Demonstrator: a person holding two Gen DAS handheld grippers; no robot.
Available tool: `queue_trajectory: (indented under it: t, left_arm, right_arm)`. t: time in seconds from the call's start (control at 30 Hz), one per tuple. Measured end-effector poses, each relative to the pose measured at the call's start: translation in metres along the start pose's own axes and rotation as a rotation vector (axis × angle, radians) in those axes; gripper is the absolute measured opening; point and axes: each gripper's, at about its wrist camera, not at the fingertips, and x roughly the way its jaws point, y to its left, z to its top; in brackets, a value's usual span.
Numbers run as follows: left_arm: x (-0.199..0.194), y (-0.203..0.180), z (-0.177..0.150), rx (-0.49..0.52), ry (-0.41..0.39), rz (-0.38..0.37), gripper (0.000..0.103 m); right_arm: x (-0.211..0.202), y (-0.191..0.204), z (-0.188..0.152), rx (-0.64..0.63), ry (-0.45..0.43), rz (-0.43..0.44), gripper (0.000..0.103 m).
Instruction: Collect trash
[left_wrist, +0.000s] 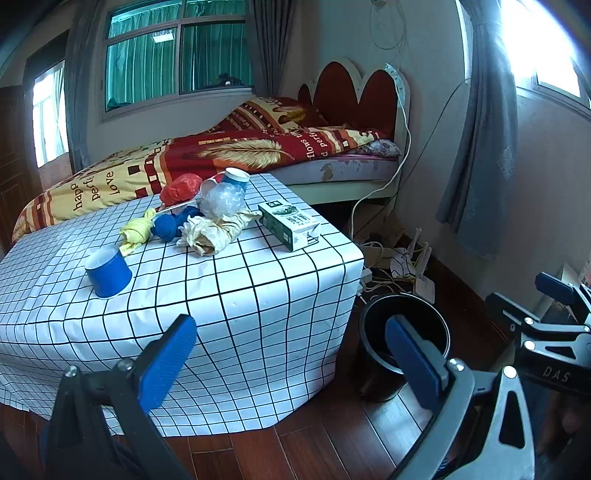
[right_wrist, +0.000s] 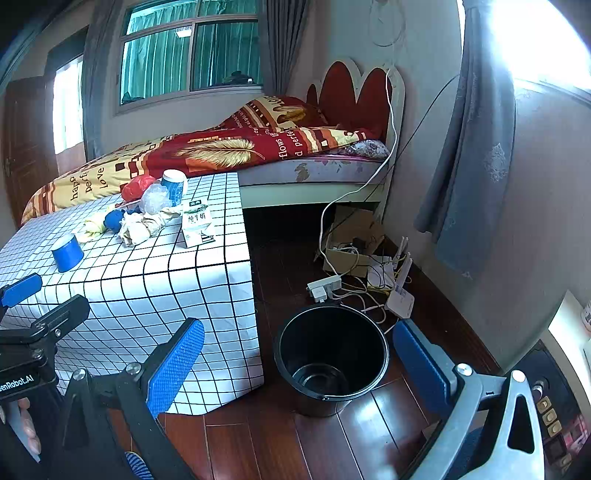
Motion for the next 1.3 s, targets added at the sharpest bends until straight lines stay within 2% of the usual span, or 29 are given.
queue_trajectory:
  t: [1.3]
  left_arm:
    - [-0.0032,0.0004,-0.0017,0.003,-0.002,0.007,0.103]
  right_arm:
    - [0.0008,0.0046,-0.0007,-0.013,0.004,0.000,0.103]
